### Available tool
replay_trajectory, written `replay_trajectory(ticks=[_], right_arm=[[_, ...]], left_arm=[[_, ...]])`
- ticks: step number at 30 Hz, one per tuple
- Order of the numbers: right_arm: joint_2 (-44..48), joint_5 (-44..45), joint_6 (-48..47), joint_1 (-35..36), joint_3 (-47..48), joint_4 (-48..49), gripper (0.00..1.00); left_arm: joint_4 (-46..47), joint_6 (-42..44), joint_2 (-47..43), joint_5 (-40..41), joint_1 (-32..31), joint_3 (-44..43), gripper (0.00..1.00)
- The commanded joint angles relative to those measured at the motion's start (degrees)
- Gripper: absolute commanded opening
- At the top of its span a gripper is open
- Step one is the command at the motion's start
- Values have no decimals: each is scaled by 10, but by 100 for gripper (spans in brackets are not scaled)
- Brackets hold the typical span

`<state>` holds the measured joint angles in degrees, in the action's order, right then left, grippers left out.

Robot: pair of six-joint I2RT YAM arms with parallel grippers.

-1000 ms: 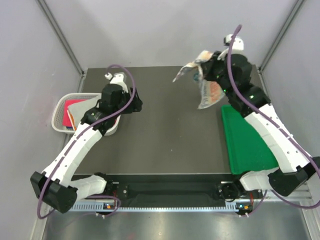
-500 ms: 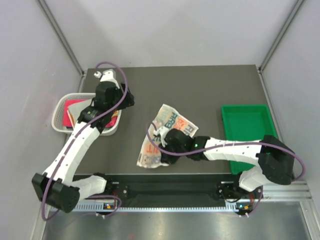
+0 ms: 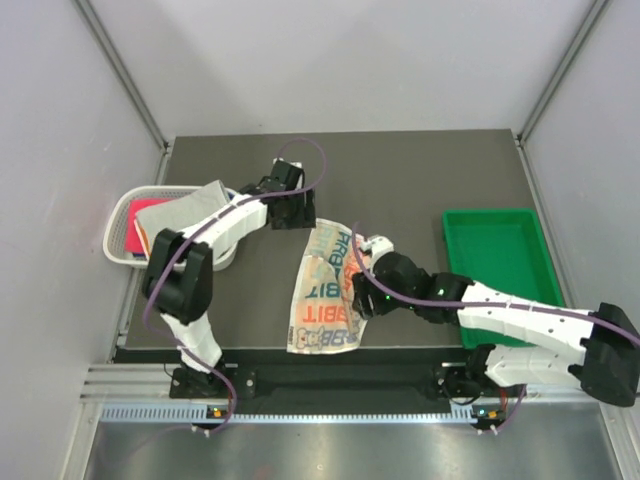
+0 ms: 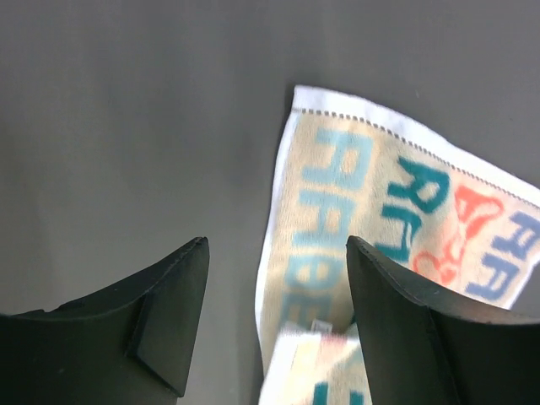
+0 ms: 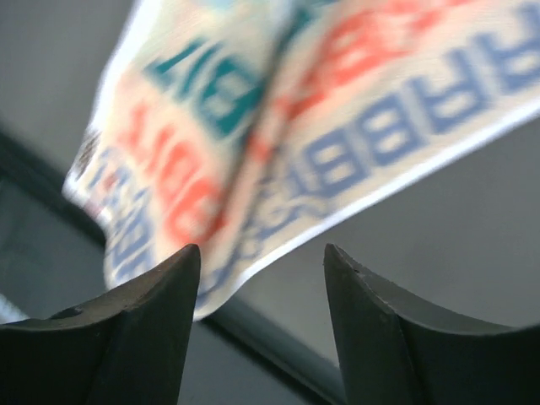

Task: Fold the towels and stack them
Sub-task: Move the towel to the center of the board, then flatten out the crumpled towel

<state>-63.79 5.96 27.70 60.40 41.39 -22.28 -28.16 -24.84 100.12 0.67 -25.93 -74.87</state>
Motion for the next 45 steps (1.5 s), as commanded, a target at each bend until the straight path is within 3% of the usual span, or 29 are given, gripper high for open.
replay_trajectory(ticks=[1,4,9,26,37,45], right_arm=[[-24,111,55,-71,26,-35,59],[-47,124,53,-141,29,6,48],[-113,136,48,-212,60,49,47],[-285,156,82,-258,89,138,48],[-314,135,82,-273,84,166,48],[-331,113,69,-284,92,179,34]], left_arm=[[-14,25,58,-11,0,-82,71],[-15,47,117,-16,2,-130,71],[3,59,161,-25,4,-156,71],[-12,74,233,-63,11,-166,60],[-18,72,245,-65,6,-165,52],[-8,64,257,-72,-7,-158,48]])
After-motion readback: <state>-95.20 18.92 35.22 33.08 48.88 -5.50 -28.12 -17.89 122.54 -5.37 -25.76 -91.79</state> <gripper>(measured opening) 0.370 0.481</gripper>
